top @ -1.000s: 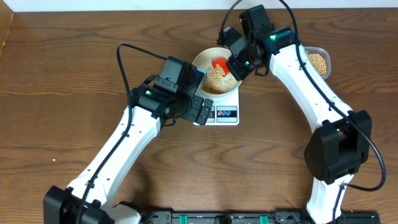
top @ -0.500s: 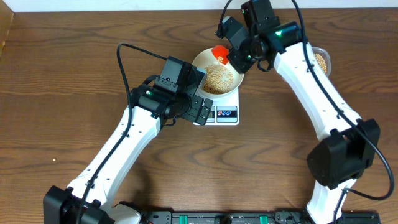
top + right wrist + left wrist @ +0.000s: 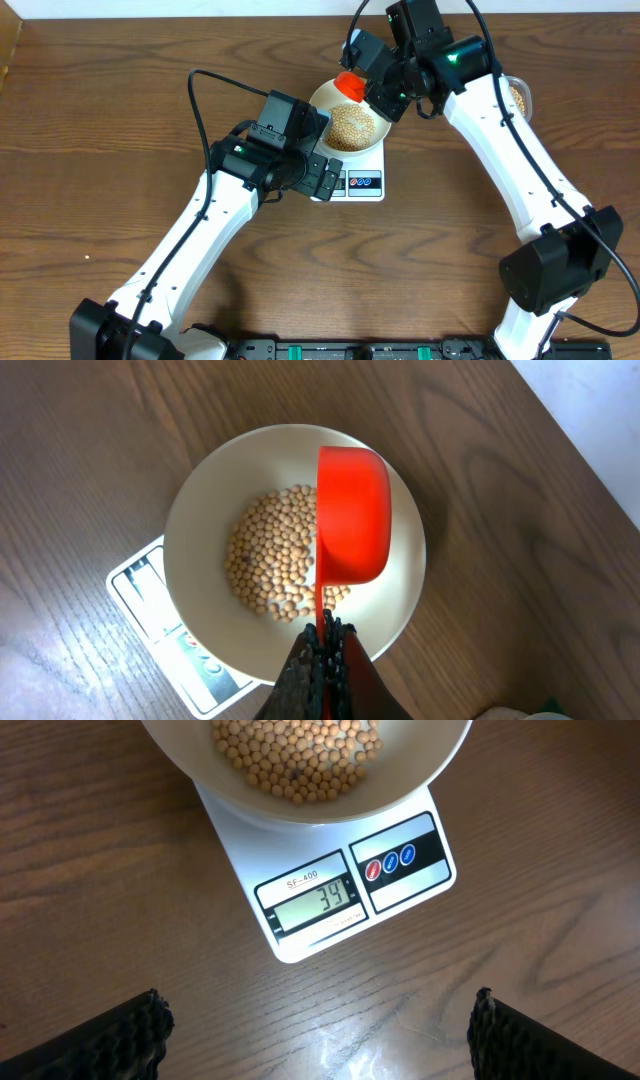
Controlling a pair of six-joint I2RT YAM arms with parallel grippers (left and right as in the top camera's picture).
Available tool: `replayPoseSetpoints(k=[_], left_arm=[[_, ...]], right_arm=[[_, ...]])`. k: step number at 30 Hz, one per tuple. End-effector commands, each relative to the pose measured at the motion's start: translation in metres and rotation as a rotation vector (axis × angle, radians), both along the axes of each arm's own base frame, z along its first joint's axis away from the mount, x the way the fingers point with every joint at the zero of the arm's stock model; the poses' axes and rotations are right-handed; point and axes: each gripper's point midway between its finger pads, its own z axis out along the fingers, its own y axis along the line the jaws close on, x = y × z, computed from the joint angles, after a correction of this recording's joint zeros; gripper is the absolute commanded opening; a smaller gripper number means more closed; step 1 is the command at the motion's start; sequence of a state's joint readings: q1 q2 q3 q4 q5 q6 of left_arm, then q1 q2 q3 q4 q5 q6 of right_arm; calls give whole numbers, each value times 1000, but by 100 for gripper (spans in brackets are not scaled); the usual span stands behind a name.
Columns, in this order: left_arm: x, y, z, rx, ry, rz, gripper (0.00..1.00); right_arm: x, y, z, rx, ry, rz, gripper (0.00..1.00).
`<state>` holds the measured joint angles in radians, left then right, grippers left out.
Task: Scoop item into bowl and weigh 50g on scale
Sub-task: 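Tilt the scoop with the right gripper, pouring soybeans into the bowl, then move the empty scoop with the right gripper back over the tub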
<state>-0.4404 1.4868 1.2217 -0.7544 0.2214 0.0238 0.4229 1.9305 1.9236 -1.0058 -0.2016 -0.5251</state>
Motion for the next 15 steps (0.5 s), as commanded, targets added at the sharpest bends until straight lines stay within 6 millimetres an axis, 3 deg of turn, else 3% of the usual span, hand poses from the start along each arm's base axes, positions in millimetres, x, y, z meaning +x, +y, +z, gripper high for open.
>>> replayPoseSetpoints(k=[1, 8, 15], left_arm=[[0, 3, -7, 19, 12, 6, 96], [0, 3, -7, 19, 12, 6, 96], [0, 3, -7, 19, 12, 6, 96]], right_arm=[[4, -7, 29, 47, -49, -51, 1], [6, -37, 63, 162, -62, -121, 1], [12, -105, 90, 222, -73, -307, 1]])
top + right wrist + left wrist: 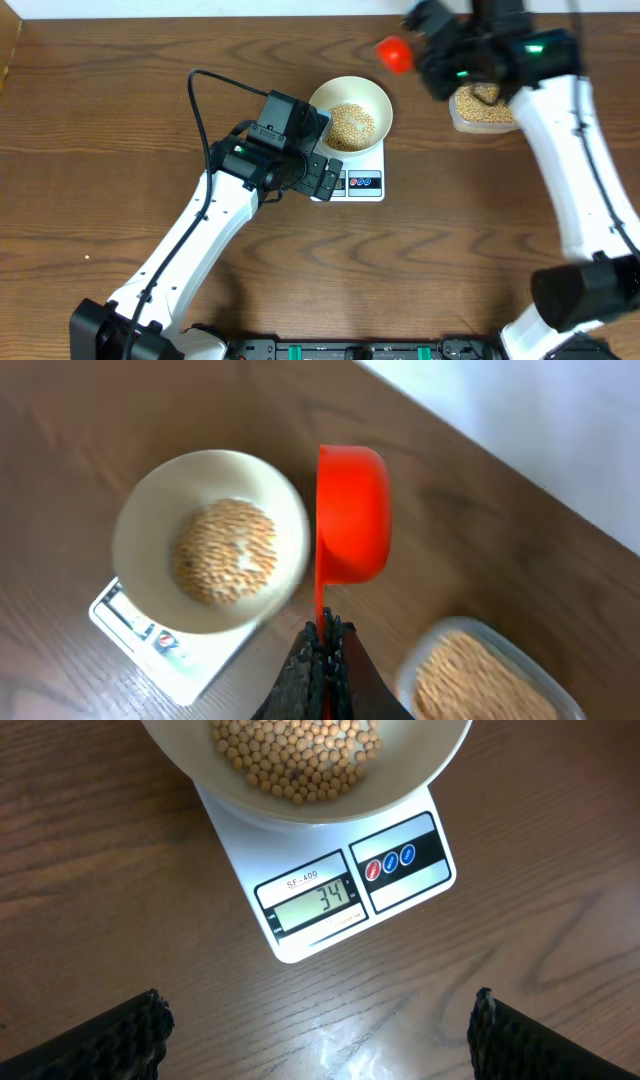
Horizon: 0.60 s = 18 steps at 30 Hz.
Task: Scoop item into bowl and weigh 50g on scale
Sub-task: 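Move the empty scoop with the right gripper back over the tub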
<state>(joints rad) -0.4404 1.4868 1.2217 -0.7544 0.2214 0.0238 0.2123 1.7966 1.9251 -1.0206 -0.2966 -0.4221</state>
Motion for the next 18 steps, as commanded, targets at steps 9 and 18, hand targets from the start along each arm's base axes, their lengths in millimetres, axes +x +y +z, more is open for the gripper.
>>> replayPoseSetpoints(k=[9, 18], left_arm=[[0, 3, -7, 19, 12, 6, 96], [0, 3, -7, 19, 12, 6, 96]], right_arm=[[-10, -121, 6, 47, 108, -325, 1], [-20, -175, -30, -69, 200, -497, 1]])
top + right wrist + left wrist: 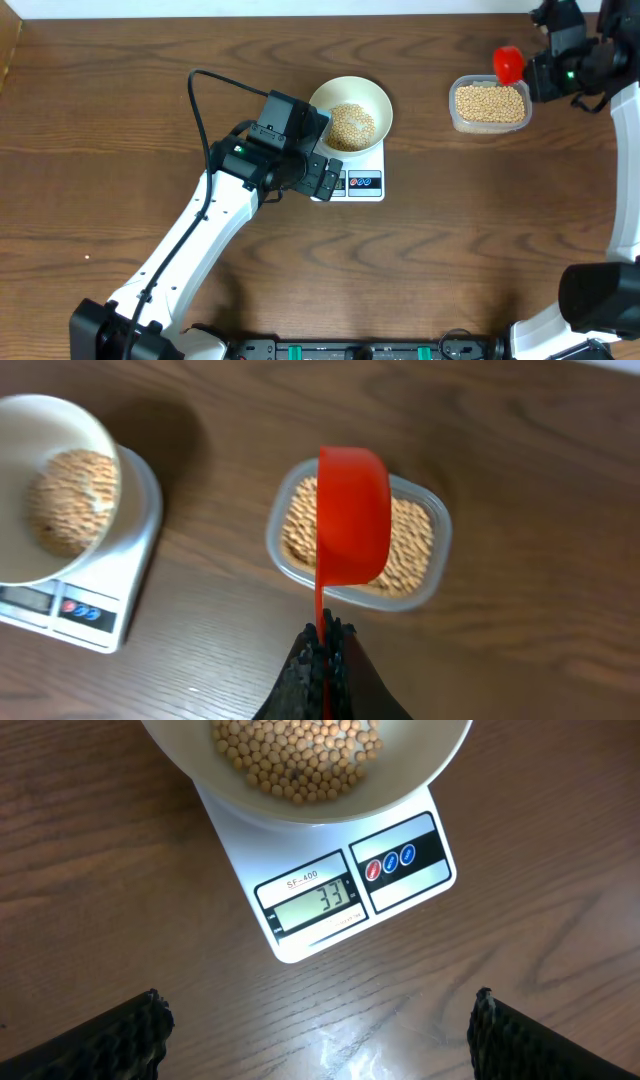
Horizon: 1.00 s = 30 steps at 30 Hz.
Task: Scoop item into bowl and weigh 50g on scale
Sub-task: 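Move the empty scoop with the right gripper back over the tub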
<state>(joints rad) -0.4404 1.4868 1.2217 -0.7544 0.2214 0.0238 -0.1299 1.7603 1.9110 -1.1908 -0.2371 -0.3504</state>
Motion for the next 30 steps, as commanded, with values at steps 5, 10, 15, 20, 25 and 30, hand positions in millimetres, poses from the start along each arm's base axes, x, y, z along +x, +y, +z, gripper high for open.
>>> replayPoseSetpoints(k=[5, 10, 15, 20, 25, 30], left_arm=[[0, 3, -7, 19, 12, 6, 96], [0, 3, -7, 19, 12, 6, 96], [0, 3, -7, 19, 12, 6, 96], [0, 3, -7, 19, 12, 6, 96], [0, 3, -7, 19, 12, 6, 96], [0, 3, -7, 19, 12, 6, 96]], right_arm=[[-5, -28, -38, -118, 100, -111, 1], [-2, -39, -49, -169, 125, -141, 1], [7, -37, -58, -170, 125, -133, 1], [14, -32, -70, -172, 137, -119, 1], [21, -28, -78, -189, 140, -110, 1], [23, -28, -88, -232, 164, -115, 1]])
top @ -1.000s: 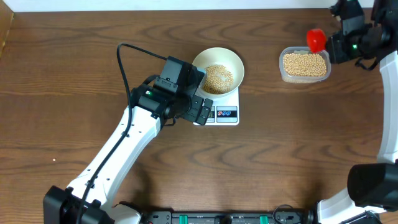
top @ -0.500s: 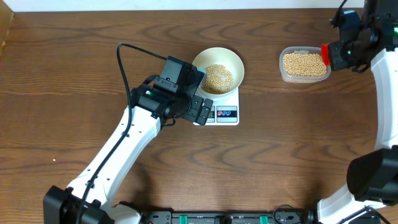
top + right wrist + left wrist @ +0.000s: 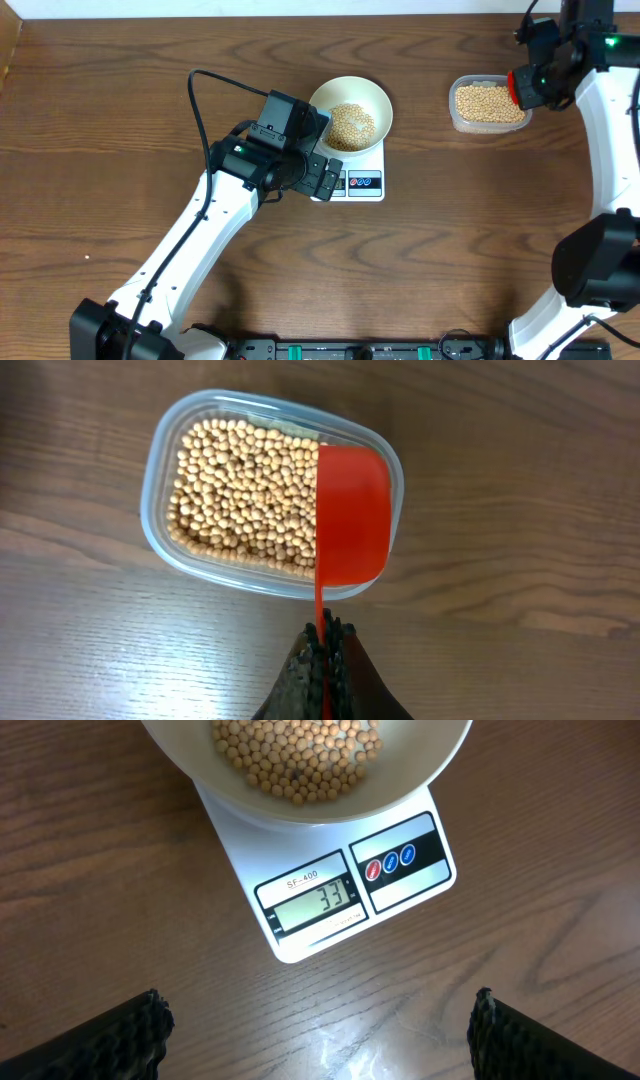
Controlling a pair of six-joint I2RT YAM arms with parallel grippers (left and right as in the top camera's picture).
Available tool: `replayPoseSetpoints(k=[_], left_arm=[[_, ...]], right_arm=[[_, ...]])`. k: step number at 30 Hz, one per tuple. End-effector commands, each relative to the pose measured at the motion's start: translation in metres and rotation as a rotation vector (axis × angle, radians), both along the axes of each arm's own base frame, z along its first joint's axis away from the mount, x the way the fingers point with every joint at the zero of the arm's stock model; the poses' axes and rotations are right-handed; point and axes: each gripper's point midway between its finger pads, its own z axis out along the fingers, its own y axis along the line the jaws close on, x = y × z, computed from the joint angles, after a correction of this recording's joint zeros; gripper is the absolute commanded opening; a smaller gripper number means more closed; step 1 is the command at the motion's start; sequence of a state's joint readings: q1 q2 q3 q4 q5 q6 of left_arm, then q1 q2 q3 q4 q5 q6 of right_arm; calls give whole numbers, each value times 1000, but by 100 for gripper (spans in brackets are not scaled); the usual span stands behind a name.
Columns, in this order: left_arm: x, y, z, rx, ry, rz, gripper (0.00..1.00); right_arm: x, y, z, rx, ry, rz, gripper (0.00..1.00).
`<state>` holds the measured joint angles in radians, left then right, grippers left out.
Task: Scoop item into bowl and weigh 50g on scale
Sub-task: 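Move the empty scoop with the right gripper back over the tub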
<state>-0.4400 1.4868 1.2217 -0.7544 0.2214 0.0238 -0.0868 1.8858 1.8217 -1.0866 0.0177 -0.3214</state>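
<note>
A cream bowl (image 3: 378, 99) of soybeans sits on the white scale (image 3: 300, 945), whose display (image 3: 318, 903) reads 33. My left gripper (image 3: 320, 1025) hangs open over bare wood in front of the scale. My right gripper (image 3: 324, 635) is shut on the thin handle of a red scoop (image 3: 351, 511). The scoop's cup is over the right end of a clear tub (image 3: 166, 480) of soybeans. From above, the scoop (image 3: 518, 87) shows at the right rim of the tub (image 3: 454, 110).
The scale's red and blue buttons (image 3: 391, 863) lie right of the display. A black cable (image 3: 196, 110) loops off the left arm. The pale wall edge (image 3: 300, 8) runs along the far side of the table.
My right gripper has moved the scoop closer to the bean tub, its cup now over the tub's right end. The tub fills more of the right wrist view. The scale still reads 33.
First the scoop was tipped over the bowl and the scale read 39. Then the scoop was between bowl and tub, reading 34. Then it was over the tub's far right corner, reading 33. Now it is low over the tub's right end. The left arm stayed still.
</note>
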Motion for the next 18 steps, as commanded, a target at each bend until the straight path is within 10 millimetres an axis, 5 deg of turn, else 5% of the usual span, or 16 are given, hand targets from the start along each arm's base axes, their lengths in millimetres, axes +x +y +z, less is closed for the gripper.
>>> replayPoseSetpoints(k=[1, 18], left_arm=[[-1, 3, -7, 19, 12, 6, 96], [-1, 3, -7, 19, 12, 6, 96]], right_arm=[[1, -1, -13, -40, 32, -18, 1], [5, -7, -33, -117, 77, -63, 1]])
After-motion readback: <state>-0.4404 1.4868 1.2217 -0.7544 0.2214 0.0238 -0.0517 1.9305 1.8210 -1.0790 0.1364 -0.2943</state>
